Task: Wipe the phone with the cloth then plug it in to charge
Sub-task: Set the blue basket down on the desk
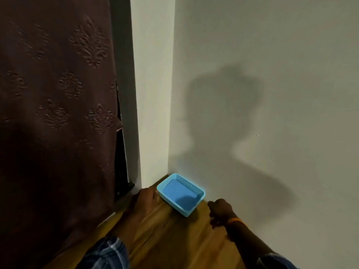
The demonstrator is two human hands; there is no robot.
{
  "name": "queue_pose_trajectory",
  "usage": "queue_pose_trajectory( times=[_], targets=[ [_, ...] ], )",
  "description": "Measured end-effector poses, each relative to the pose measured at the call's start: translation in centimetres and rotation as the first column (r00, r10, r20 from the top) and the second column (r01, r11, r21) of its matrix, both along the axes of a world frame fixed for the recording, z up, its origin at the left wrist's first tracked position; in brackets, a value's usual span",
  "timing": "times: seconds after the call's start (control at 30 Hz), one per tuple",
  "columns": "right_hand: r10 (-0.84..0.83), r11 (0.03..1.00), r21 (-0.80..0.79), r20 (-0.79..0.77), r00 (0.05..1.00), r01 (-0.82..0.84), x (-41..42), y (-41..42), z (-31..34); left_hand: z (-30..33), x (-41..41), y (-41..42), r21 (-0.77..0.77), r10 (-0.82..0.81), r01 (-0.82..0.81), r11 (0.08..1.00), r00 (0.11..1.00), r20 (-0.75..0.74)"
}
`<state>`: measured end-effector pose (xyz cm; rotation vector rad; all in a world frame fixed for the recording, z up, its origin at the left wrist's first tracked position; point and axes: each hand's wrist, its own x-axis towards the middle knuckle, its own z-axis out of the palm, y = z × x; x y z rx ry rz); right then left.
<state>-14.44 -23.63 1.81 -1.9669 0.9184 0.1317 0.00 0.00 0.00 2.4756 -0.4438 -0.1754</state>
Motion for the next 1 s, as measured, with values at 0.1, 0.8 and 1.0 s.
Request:
queue_pose_trajectory(
  times=[0.1, 0.8, 1.0],
  targets=[
    [-0.045, 0.992, 0.117, 0.007, 0.999, 0.044, 3.2, -1.4, -2.8, -2.8, 3.1, -2.3, -0.026, 0.029, -0.030, 0.999, 0.999, -0.034],
    [-0.185, 0.967, 0.212, 0.185, 0.965, 0.145, 7.0, -4.6, -9.3, -7.3, 7.7, -5.1, -0.193, 0.304, -0.362, 0.912, 0.912, -0.275],
    [-0.210, 0.935, 0.330, 0.211, 0.955, 0.132, 3.3, -1.3, -5.0, -2.9, 3.9, -1.8, -0.230, 0.262, -0.313, 0.922, 0.938, -0.227]
  ],
)
